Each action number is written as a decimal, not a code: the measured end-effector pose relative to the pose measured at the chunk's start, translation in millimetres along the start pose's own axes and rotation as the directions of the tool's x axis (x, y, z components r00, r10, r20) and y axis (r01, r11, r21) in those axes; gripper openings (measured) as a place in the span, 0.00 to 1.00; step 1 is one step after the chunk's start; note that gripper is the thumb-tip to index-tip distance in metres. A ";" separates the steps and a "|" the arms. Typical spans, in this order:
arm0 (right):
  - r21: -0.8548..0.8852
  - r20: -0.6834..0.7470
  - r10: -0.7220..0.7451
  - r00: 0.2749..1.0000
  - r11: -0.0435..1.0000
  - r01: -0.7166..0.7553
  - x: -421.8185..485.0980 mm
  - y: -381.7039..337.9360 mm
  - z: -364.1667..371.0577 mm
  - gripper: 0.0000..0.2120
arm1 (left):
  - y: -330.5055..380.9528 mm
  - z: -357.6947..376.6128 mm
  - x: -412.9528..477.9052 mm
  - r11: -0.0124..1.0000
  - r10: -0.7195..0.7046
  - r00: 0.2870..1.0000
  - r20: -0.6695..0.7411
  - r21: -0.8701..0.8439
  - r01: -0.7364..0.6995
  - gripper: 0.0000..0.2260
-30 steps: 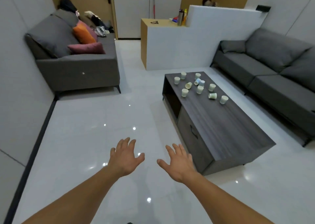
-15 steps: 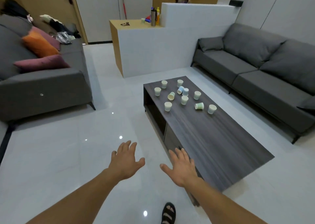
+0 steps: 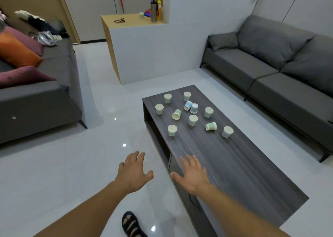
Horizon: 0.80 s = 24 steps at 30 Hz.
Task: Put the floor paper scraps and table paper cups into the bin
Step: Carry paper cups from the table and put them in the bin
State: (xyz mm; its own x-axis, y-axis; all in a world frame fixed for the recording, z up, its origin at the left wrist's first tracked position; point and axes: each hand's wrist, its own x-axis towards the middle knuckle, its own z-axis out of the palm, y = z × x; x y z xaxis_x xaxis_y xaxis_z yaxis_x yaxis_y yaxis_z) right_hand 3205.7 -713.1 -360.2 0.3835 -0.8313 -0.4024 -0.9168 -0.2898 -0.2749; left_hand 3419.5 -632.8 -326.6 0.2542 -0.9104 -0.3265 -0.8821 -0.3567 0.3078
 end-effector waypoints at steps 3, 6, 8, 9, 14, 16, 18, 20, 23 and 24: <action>-0.003 0.032 0.047 0.998 0.999 -0.047 37.3 -4.4 -11.6 0.41 | -6.4 -11.3 49.2 0.998 0.053 0.998 0.045 0.020 -0.054 0.36; -0.003 0.027 0.091 0.996 0.996 -0.091 78.4 -8.6 -26.9 0.41 | -10.9 -33.7 105.9 0.995 0.098 0.995 0.029 0.009 -0.099 0.36; -0.013 0.011 0.120 0.993 0.993 -0.120 105.3 -10.2 -42.6 0.41 | -12.3 -53.3 145.6 0.992 0.125 0.992 0.003 -0.009 -0.124 0.36; -0.015 0.010 0.133 0.991 0.991 -0.133 115.9 -10.6 -49.1 0.40 | -12.2 -61.6 161.1 0.991 0.137 0.991 0.005 -0.010 -0.137 0.36; -0.004 0.053 0.186 0.981 0.983 -0.186 164.8 -5.7 -60.2 0.42 | -8.7 -79.5 227.3 0.983 0.182 0.982 0.055 0.010 -0.183 0.36; 0.007 0.075 0.195 0.978 0.981 -0.196 188.0 -0.3 -62.0 0.42 | -2.2 -79.0 251.7 0.983 0.183 0.980 0.080 0.015 -0.185 0.37; 0.014 0.087 0.188 0.978 0.982 -0.190 218.9 5.1 -66.8 0.42 | 6.7 -77.6 279.4 0.984 0.176 0.979 0.098 0.018 -0.179 0.37; 0.018 0.097 0.160 0.982 0.987 -0.163 250.8 10.2 -70.4 0.42 | 14.3 -71.7 305.1 0.986 0.161 0.980 0.112 0.017 -0.164 0.36; 0.045 0.121 0.094 0.988 0.994 -0.100 298.6 17.1 -71.5 0.41 | 24.0 -61.2 341.5 0.994 0.107 0.983 0.149 0.017 -0.111 0.36; 0.055 0.128 0.069 0.989 0.996 -0.076 315.3 19.6 -70.6 0.40 | 26.7 -56.5 354.7 0.995 0.086 0.982 0.166 0.027 -0.092 0.36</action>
State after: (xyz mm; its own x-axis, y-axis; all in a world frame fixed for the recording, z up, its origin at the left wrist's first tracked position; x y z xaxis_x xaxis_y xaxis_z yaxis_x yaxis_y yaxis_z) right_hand 3300.7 -1014.4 -430.8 0.3306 -0.7818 -0.5287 -0.9359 -0.1991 -0.2907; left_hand 3508.5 -977.1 -383.7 0.1077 -0.8902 -0.4426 -0.9122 -0.2655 0.3121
